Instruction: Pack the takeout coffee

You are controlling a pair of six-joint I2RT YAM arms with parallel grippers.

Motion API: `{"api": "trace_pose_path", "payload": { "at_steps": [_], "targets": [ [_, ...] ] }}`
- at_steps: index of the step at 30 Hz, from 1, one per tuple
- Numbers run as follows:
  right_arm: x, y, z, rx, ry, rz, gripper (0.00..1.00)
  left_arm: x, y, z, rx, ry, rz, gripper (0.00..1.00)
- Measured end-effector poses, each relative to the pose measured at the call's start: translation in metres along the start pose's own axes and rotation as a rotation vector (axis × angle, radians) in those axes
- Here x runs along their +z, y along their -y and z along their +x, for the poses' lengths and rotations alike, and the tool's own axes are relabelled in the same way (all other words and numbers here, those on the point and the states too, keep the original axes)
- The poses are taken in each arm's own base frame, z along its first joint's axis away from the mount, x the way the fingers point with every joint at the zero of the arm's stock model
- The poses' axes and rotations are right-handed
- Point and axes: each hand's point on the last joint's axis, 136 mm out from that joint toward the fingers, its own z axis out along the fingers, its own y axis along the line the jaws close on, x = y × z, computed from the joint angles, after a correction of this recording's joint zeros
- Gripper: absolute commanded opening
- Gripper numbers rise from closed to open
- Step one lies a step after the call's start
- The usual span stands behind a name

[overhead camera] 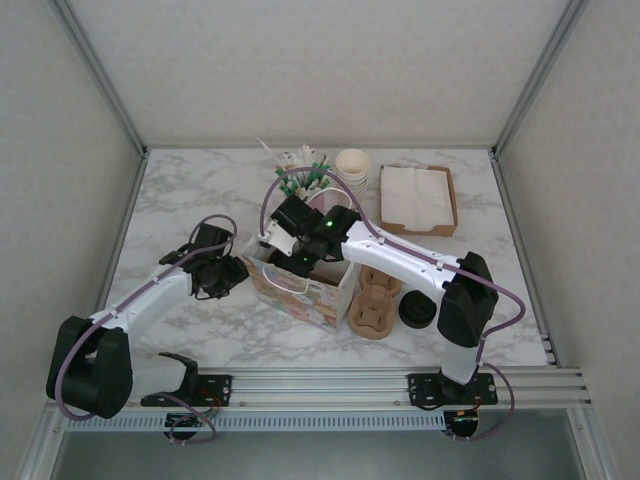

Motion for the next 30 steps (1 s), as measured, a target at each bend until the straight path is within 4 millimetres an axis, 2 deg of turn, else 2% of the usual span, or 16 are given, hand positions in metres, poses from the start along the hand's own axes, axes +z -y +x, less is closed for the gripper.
{"api": "trace_pose_path", "payload": {
  "at_steps": [14,21,26,30],
  "targets": [
    [-0.010,-0.001,0.003,0.019,0.024,0.002,0.54,0.000,0.000,0.000,0.002,0.000,0.001,0.49],
    [-0.020,-0.002,-0.004,0.037,0.088,0.006,0.54,0.000,0.000,0.000,0.002,0.000,0.001,0.49],
    [-0.018,-0.001,-0.009,0.048,0.114,0.008,0.54,0.000,0.001,0.001,0.004,0.000,0.002,0.49],
    [-0.010,0.001,-0.005,0.052,0.104,0.008,0.54,0.000,0.001,0.001,0.007,-0.001,0.002,0.49]
  ]
}}
